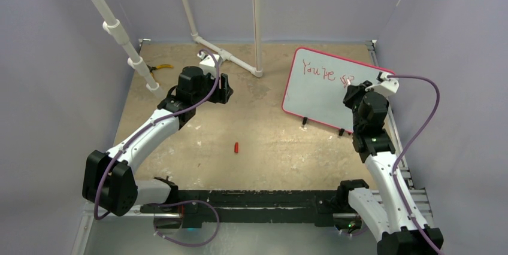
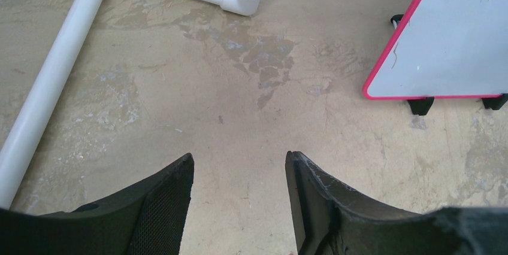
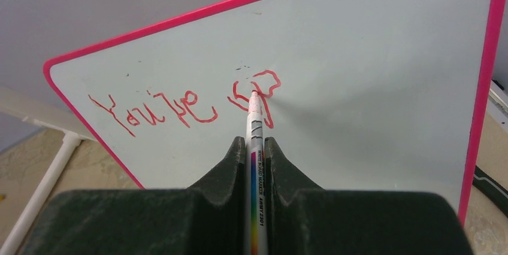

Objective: Write a sentence on the whiteboard

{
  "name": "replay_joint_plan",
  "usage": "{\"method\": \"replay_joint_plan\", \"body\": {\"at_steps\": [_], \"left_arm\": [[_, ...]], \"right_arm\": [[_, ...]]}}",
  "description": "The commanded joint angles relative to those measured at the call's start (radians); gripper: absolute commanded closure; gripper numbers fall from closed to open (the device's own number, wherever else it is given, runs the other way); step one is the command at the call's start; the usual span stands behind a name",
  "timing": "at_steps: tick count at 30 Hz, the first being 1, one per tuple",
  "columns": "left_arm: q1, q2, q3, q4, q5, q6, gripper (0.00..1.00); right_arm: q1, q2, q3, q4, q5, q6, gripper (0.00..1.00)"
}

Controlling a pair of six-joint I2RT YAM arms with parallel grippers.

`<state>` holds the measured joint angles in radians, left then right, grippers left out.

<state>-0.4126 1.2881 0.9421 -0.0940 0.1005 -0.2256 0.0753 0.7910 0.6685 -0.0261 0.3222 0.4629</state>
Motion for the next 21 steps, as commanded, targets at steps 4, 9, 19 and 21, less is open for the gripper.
{"method": "replay_joint_plan", "body": {"at_steps": [4, 9, 19, 21], "left_arm": [[0.005, -0.033, -0.005, 0.030, 0.005, -0.012, 0.43], [0.006, -0.035, -0.006, 0.030, 0.003, -0.012, 0.43], [0.006, -0.037, -0.009, 0.034, 0.001, -0.015, 0.43], [0.006, -0.037, -0.009, 0.034, 0.000, -0.016, 0.43]], "right_arm": [[-0.006, -0.027, 0.008, 0.040, -0.014, -0.021, 1.00], [-0.005, -0.062, 0.006, 0.031, -0.011, -0.019, 1.00], [-0.006, -0.123, 0.014, -0.002, -0.013, -0.022, 1.00], [-0.005, -0.126, 0.017, -0.008, -0.013, -0.023, 1.00]]}}
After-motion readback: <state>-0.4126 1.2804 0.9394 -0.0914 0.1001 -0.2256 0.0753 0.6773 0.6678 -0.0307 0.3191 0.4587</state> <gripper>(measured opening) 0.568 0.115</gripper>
